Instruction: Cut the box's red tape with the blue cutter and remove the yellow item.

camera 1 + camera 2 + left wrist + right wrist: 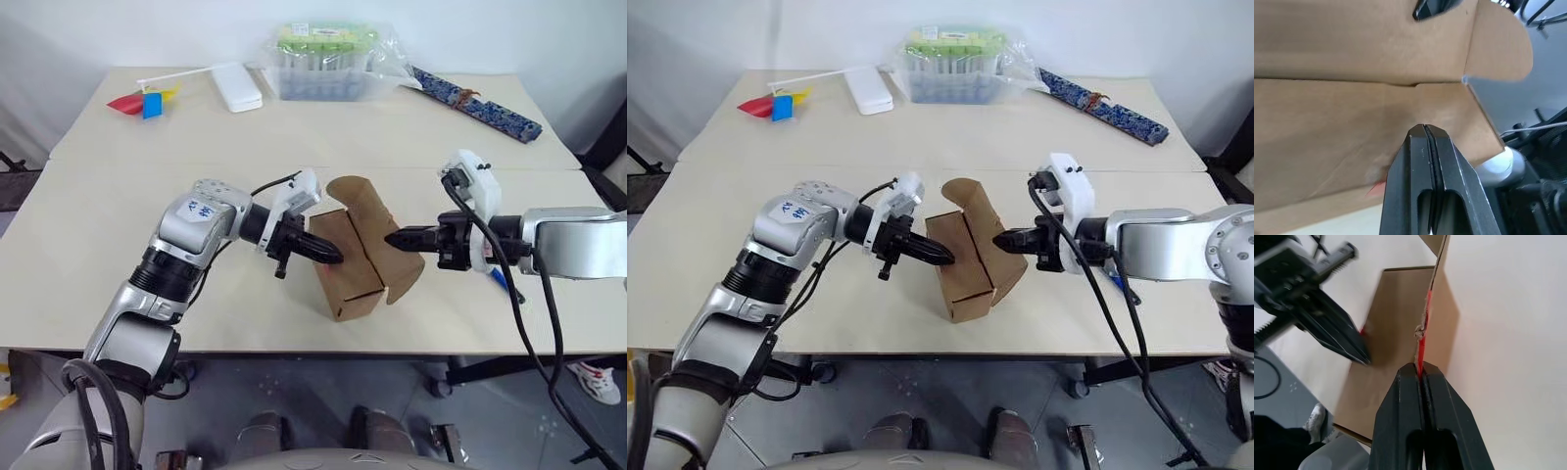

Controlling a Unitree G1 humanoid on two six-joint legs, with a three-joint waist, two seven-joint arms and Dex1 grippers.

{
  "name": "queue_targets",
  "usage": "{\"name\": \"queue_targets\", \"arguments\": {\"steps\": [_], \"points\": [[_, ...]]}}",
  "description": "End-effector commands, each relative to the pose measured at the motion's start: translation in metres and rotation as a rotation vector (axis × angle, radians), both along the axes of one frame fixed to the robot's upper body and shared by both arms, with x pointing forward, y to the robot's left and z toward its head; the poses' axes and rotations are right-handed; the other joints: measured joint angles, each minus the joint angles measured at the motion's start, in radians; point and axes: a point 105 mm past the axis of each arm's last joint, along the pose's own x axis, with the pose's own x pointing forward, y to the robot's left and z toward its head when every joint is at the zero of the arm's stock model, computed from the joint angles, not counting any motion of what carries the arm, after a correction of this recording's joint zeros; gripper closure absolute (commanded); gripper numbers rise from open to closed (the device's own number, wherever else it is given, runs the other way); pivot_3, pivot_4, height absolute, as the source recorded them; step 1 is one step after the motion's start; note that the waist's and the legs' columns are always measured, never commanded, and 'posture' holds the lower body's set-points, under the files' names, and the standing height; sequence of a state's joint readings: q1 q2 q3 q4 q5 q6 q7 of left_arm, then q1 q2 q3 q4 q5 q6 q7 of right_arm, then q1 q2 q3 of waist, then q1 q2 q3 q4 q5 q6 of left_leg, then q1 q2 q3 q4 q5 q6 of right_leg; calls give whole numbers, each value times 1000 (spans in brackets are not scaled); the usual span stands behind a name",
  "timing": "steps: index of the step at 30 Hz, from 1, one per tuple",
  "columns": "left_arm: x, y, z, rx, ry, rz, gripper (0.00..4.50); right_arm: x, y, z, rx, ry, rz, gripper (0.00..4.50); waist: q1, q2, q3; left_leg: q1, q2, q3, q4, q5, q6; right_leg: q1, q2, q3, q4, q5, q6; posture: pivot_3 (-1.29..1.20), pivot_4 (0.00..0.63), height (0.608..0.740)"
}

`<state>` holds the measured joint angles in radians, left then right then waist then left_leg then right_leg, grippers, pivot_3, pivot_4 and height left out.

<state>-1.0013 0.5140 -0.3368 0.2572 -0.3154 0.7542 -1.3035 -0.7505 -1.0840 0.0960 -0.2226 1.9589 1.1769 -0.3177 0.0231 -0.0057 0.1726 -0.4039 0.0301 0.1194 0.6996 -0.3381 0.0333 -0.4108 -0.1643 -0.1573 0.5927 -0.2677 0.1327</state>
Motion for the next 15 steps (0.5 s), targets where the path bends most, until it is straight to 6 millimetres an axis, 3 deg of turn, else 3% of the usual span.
{"name": "queue_targets", "arguments": {"steps": [1,8,15], "points": [[17,33,-26,160,-9,138,4500,-3,-18,-12,-49,60,-47,4492,0,0,0,1,0,0,0,0,0,0,0,0,0,0,0,0,150,740],[12,49,-40,225,-3,153,4500,4,-40,-29,-75,116,-132,4492,-2,1,-1,4,1,-1,0,1,0,1,0,2,1,2,-3,0,150,740],[10,60,-48,249,12,198,4500,10,-43,-36,-71,127,-147,4492,6,2,-2,7,2,-3,0,2,3,3,-3,6,2,2,-3,0,150,740]]}}
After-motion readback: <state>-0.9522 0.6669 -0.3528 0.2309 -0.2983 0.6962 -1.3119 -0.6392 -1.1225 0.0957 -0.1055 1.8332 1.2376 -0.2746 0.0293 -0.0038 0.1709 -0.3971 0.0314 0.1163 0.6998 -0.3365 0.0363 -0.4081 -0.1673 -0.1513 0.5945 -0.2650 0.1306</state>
